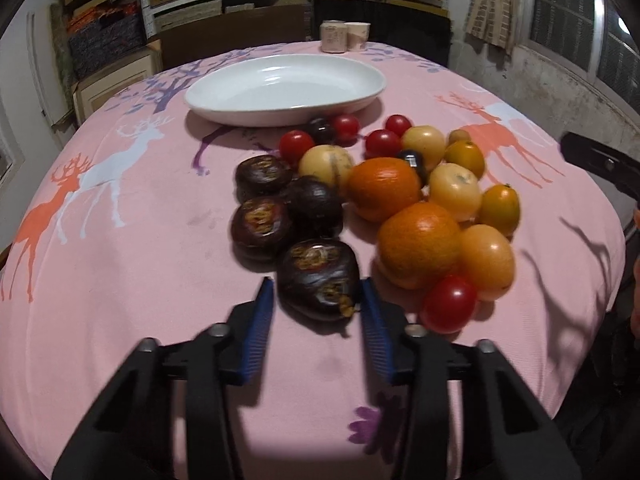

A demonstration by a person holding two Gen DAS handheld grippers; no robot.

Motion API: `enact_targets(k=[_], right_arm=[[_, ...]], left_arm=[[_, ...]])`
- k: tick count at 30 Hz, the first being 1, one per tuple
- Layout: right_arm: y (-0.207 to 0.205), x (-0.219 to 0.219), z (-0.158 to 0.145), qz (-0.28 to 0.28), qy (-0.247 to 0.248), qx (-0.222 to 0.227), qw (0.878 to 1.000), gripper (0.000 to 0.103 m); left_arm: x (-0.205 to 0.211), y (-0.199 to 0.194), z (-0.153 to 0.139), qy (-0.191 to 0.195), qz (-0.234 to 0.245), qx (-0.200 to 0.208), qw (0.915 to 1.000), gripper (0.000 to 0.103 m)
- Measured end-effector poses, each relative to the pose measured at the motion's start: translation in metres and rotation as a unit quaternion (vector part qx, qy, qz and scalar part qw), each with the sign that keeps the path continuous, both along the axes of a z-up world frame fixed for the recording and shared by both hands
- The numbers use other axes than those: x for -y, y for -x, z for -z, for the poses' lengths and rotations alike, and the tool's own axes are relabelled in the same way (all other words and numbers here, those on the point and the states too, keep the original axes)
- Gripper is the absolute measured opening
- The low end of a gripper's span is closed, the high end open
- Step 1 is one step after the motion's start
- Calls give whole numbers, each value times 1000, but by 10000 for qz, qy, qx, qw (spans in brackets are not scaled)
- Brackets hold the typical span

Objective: Organize fruits
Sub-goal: 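Grasp a dark brown fruit with the left tool while the right tool grasps an orange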

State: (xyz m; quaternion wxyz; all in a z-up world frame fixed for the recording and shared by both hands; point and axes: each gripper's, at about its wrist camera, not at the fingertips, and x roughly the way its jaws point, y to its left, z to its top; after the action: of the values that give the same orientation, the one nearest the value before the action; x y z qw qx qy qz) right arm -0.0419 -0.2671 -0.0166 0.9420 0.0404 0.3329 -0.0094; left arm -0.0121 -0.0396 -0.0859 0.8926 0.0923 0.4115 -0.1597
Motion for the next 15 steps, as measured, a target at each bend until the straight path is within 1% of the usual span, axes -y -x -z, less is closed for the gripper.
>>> enact_targets(k=[2,4,5,6,10,13,15], right_arm=[[-1,2,3,-4,1,-51,10000,99],[-2,4,7,-63,3,-141,9999,99],[-2,5,8,-142,6,-168,9998,95],[-1,5,10,-289,6,-192,9994,92],[2,-3,23,-975,44,-383,9945,88],[-1,-13,34,-1386,-77,-544,9888,80],[-7,-22,41,-1490,-61,-627,9868,68]], left_arm=[[6,2,1,-13,127,59,9999,41],[3,3,0,129,168,34,9998,41],[2,3,-1,182,163,37,9997,41],[0,4,-3,200,146,74,9997,41],[-11,12,-21,242,11,388,9990,41],[-19,14,-30,285,-61,471,9985,41],[-21,15,-32,292,-85,475,9984,41]])
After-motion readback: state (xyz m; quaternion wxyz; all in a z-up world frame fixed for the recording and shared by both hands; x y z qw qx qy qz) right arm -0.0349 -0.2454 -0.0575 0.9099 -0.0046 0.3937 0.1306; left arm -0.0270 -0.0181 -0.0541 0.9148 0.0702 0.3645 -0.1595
